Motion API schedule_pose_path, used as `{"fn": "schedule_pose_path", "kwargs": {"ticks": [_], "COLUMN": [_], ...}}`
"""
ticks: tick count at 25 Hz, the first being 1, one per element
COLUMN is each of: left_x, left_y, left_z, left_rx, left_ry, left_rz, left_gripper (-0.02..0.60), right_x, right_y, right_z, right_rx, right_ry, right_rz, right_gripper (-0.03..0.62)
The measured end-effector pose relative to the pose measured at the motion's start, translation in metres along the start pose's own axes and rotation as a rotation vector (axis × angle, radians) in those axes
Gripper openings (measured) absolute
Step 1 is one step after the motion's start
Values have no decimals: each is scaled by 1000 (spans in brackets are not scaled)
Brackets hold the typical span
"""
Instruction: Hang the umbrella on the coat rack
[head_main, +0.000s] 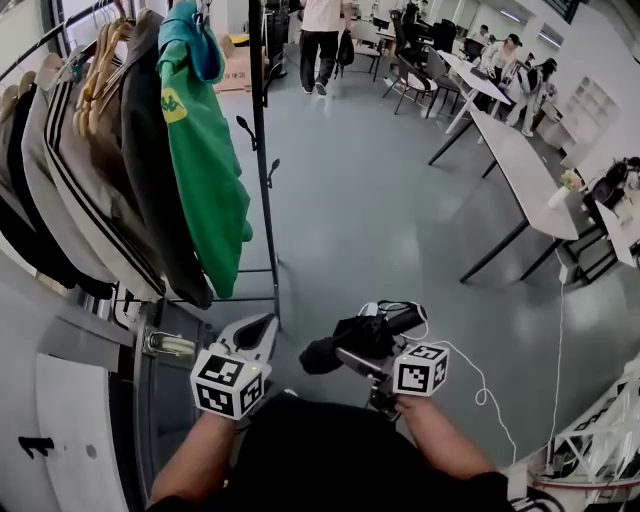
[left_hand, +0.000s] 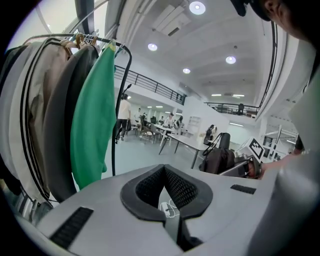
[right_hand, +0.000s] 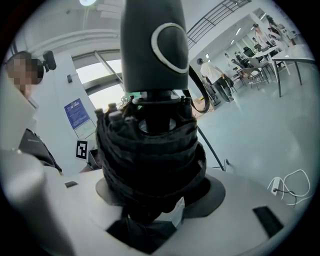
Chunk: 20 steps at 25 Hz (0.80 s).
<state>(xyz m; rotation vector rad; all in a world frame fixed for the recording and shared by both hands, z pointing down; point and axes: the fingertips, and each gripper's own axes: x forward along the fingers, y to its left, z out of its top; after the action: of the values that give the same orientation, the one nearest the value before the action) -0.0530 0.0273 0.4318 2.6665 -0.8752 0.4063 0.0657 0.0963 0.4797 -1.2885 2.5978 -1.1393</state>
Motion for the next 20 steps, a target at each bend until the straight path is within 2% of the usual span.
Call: {"fn": "schedule_pose_path", "kwargs": {"ticks": [9,15,20], "left_x": [16,33,54], "left_y": [38,43,61], "left_z": [3,-2,8], "left_rx": [-19,-45,-63], "left_ry": [15,28,29], "left_rz": [-7,1,33], "left_gripper": [15,15,15], "right_x": [40,51,72], "right_y": [-11,-28,-49], "right_z": [8,7,31], "right_rx": [29,28,-3], "right_ry": [25,68,92], "right_rz": [-7,-6,27], "right_gripper": [249,249,249]}}
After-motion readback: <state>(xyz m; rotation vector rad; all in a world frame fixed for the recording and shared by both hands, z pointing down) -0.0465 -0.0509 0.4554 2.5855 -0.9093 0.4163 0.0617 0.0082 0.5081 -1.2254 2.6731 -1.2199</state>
